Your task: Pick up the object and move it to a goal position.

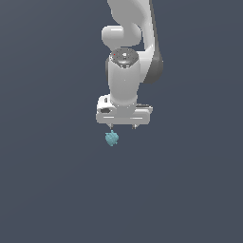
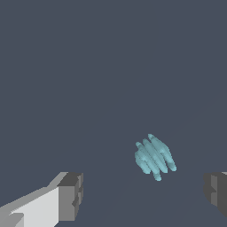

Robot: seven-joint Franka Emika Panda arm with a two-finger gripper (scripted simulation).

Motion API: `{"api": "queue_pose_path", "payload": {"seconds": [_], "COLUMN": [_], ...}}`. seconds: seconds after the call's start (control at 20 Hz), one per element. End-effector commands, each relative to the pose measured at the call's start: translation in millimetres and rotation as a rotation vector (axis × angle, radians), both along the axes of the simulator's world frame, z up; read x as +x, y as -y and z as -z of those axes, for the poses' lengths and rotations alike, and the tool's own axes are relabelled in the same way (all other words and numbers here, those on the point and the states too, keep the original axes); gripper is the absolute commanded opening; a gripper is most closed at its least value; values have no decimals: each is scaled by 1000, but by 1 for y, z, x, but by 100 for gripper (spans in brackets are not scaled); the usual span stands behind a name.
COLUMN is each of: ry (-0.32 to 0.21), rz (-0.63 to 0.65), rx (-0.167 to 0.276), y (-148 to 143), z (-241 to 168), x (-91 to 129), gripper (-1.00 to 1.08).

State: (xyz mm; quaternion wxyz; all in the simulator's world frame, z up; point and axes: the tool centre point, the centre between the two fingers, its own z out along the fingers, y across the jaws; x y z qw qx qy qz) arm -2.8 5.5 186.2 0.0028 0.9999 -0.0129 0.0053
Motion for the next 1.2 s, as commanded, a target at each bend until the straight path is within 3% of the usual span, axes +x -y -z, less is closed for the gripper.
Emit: {"api": "queue_pose_path", "payload": {"seconds": [0.0,0.5,1.15], "ry": [-1,-4,-10], "rz": [-13,-147,-442], "rx": [0,-3,-2], "y": [1,15,41], "z": [2,22,64], "x": [-1,-6,-22], "gripper": [100,100,100]}}
